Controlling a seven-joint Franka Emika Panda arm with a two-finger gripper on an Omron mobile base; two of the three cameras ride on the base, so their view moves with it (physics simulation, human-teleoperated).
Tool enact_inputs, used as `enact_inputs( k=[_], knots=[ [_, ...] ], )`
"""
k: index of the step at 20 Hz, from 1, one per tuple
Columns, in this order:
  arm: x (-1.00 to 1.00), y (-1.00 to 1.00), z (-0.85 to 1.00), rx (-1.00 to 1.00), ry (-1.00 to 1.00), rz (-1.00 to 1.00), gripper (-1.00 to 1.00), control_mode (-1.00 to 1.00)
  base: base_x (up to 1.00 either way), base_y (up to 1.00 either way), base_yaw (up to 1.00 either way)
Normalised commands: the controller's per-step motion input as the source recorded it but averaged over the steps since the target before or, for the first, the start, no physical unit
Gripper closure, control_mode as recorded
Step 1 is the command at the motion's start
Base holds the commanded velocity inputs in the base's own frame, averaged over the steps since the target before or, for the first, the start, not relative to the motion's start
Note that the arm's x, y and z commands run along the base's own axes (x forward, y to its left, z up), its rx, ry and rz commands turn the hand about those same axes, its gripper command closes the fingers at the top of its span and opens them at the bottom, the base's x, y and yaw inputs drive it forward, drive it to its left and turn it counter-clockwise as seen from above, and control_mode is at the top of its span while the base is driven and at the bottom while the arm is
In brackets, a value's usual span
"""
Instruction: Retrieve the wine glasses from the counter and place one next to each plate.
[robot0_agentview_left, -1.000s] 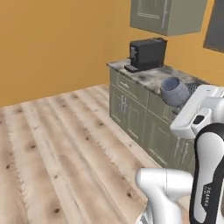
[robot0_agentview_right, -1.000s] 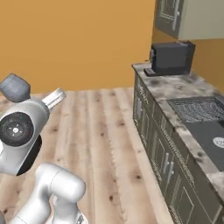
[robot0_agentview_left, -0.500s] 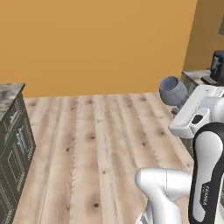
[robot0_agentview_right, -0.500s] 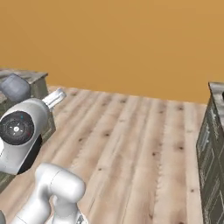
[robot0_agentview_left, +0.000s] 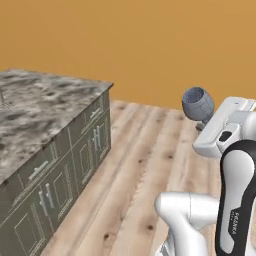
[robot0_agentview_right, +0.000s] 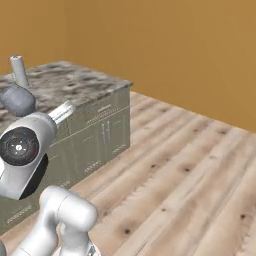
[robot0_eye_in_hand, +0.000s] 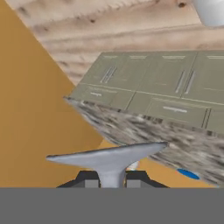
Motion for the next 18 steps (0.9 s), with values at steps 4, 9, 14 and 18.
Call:
enact_inputs(
  k=[4, 9, 14, 18],
  knots=[
    [0.0, 0.0, 0.0, 0.0, 0.0, 0.0, 1.0, 1.0, 0.0, -0.14, 0.74],
    [0.0, 0.0, 0.0, 0.0, 0.0, 0.0, 1.0, 1.0, 0.0, -0.13, 0.72],
    [0.0, 0.0, 0.0, 0.0, 0.0, 0.0, 1.0, 1.0, 0.03, -0.25, 0.69],
    [0.0, 0.0, 0.0, 0.0, 0.0, 0.0, 1.0, 1.0, 0.04, -0.81, 0.46]
  ],
)
